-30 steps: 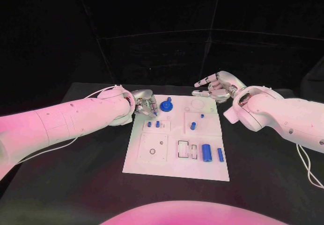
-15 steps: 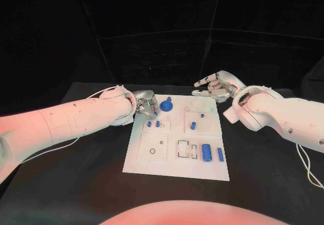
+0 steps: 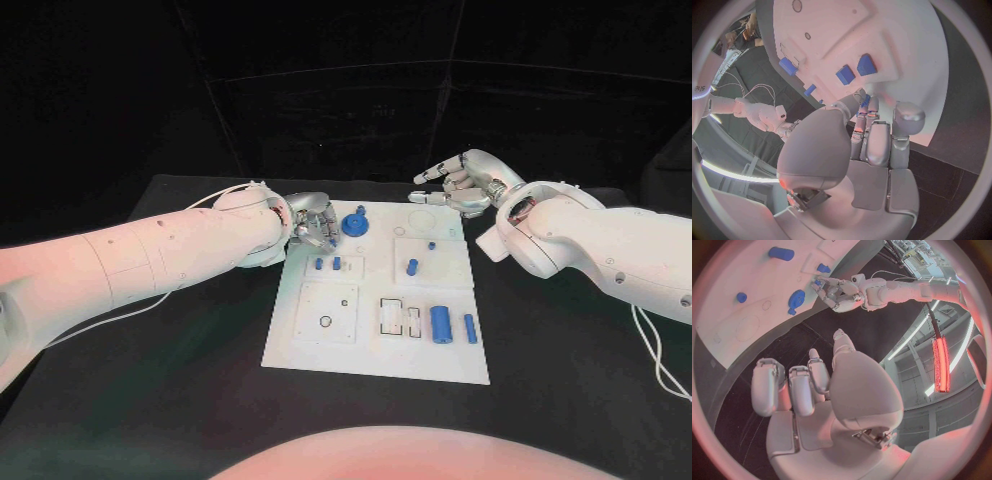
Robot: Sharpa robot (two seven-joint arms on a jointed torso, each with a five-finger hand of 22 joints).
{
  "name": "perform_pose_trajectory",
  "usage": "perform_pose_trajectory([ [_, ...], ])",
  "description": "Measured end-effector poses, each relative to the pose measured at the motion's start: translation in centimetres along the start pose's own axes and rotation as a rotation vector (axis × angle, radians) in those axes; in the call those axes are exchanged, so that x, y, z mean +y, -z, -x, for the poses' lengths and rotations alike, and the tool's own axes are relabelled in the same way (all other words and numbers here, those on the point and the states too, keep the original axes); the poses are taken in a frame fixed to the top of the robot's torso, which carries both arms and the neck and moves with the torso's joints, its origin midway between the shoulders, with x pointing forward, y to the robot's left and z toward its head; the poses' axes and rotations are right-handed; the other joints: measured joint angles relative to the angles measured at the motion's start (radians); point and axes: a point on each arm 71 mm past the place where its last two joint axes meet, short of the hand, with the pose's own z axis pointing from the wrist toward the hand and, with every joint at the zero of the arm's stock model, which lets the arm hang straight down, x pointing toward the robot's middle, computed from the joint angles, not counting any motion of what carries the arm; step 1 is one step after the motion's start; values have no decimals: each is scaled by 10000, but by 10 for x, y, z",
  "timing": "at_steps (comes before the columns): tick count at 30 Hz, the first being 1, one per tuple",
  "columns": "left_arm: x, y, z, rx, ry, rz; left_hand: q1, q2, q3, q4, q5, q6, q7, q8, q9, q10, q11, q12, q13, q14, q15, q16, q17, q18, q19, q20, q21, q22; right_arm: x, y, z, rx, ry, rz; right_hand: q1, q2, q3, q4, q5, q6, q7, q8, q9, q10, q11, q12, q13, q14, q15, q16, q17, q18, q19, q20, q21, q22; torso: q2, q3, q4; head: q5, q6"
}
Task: Assemble the parts on the task board
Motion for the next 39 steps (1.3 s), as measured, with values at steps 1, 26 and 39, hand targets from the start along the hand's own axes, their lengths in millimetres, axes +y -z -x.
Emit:
perform_pose_trajectory([
  [1,0,0,0,4,-1,4,-19,-19,23,-23,0,0,0,-29,0,0,0,-21,0,0,0,0,-3,0,0,0,0,3,0,0,0,0,0,0,0,0,0,0,0,0,0,0,0,0,0,0,0,0,0,0,0,-1,0,0,0,0,0,0,0,0,-1],
  [26,2,1,0,36,10,63,-453,-453,-238,-153,1,-933,180,-969,-19,-753,287,-659,-5,19,165,-59,-266,0,-160,159,-321,-159,-2,0,2,-40,22,-96,146,146,-146,-77,0,84,-98,54,0,-1366,-107,-2139,-2117,-1,-112,-411,-2,-1,-71,-71,-100,-116,-1,-1,5,-19,-22],
  [39,18,14,5,-190,143,235,-439,-439,-265,-181,1,-932,180,-1047,-8,-897,328,-671,6,18,164,-59,-267,0,-193,192,-410,-227,-16,-2,11,-60,609,-562,682,517,-179,-182,-216,368,-135,225,17,-3180,-175,-7028,-6368,0,-184,-1321,-543,162,-364,-182,-545,-863,-20,-7,21,-49,13],
])
